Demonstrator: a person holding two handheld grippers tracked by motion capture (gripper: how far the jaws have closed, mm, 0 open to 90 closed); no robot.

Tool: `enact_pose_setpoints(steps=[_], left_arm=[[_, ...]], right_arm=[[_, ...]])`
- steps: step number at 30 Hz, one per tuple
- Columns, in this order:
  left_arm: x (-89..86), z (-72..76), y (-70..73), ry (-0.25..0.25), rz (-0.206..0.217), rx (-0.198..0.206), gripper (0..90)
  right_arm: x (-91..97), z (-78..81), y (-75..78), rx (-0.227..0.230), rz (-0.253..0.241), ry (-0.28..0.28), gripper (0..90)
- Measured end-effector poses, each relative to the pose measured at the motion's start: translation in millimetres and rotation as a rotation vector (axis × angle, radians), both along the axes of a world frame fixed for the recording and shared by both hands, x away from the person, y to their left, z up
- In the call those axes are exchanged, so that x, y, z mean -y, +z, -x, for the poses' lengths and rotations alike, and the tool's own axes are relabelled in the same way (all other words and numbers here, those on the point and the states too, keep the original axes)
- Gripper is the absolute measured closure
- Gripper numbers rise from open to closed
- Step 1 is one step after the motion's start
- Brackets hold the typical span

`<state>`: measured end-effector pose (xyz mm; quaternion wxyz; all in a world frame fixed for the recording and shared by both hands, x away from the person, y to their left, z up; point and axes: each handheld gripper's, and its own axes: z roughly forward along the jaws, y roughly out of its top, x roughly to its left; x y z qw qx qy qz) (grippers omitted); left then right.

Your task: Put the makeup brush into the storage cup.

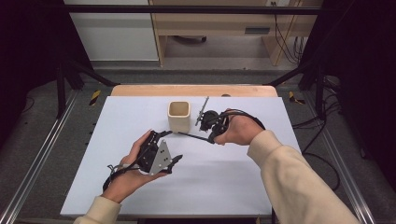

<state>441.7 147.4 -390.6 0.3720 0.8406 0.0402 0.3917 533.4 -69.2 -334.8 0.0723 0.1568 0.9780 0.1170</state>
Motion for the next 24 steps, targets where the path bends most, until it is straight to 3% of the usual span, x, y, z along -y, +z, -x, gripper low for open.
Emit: enact_pose_setpoints(steps=[9,15,17,20,21,24], left_arm=[[7.8,-2.3,8.1,-0.012,-0.073,0.066,25.7],[13.8,-4.9,3.5,-0.018,-0.075,0.070,28.9],[15.8,-5.1,2.6,-0.019,-0.111,0.082,29.7],[20.0,-5.5,-1.9,-0.028,-0.101,0.076,31.4],[19.4,-5.6,0.2,-0.024,-0.152,0.091,32.0],[22.3,-7.1,-2.2,-0.037,-0.153,0.103,34.1]], right_arm=[[-9.4,-0.8,11.3,-0.011,0.014,0.010,83.9],[-16.0,2.1,15.0,-0.006,0.004,0.027,83.9],[-17.9,2.8,15.0,-0.005,0.000,0.032,83.9],[-20.7,4.3,15.7,-0.011,-0.002,0.026,83.9],[-21.6,4.9,15.6,-0.013,-0.006,0.024,83.9],[-23.4,5.2,14.5,-0.014,0.000,0.044,83.9]])
